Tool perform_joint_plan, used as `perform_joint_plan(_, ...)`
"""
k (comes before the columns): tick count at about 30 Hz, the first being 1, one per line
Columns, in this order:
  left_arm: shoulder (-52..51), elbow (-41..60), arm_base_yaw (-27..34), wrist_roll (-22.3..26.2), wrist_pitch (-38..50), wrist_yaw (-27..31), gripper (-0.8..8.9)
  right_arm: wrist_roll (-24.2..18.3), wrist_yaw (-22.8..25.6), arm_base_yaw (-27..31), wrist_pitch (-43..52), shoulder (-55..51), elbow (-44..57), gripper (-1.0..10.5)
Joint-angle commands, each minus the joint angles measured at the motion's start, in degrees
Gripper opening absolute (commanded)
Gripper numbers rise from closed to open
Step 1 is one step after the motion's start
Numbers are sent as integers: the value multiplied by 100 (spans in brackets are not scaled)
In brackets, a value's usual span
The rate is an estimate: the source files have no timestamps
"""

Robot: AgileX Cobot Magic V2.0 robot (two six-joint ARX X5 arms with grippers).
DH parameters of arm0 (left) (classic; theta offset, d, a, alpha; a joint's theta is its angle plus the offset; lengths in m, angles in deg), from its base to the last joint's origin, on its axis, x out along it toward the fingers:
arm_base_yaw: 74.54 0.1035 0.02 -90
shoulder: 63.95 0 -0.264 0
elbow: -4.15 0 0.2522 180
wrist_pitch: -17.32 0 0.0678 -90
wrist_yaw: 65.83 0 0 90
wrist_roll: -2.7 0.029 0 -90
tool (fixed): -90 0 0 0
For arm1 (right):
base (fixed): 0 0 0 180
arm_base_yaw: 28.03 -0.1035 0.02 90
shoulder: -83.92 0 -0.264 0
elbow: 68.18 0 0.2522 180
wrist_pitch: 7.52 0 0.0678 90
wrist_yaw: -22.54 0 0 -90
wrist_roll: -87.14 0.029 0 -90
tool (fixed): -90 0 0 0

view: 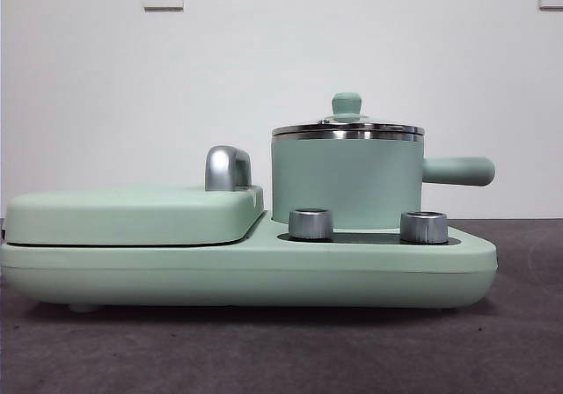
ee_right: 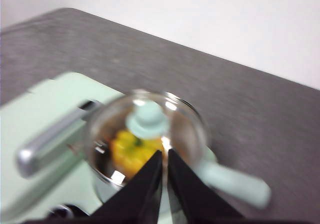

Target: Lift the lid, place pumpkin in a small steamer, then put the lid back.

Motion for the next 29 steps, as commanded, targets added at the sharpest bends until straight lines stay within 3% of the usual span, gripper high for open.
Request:
perform_joint_plan(1, -11, 111, 15, -44, 55, 24, 7, -70, 24, 278, 24, -330, 310, 15)
perform_joint_plan(9, -11, 109, 15, -44, 55, 24, 7, -72, 26, 1226, 511, -1880, 1985, 15)
perform_joint_plan(18, -11, 109, 15, -44, 55, 24, 7, -166, 33, 1864, 741, -3381, 3484, 16)
perform_joint_plan(29, -11, 109, 15, -44, 55, 24, 7, -203, 31, 2323, 807, -4645, 4293, 15)
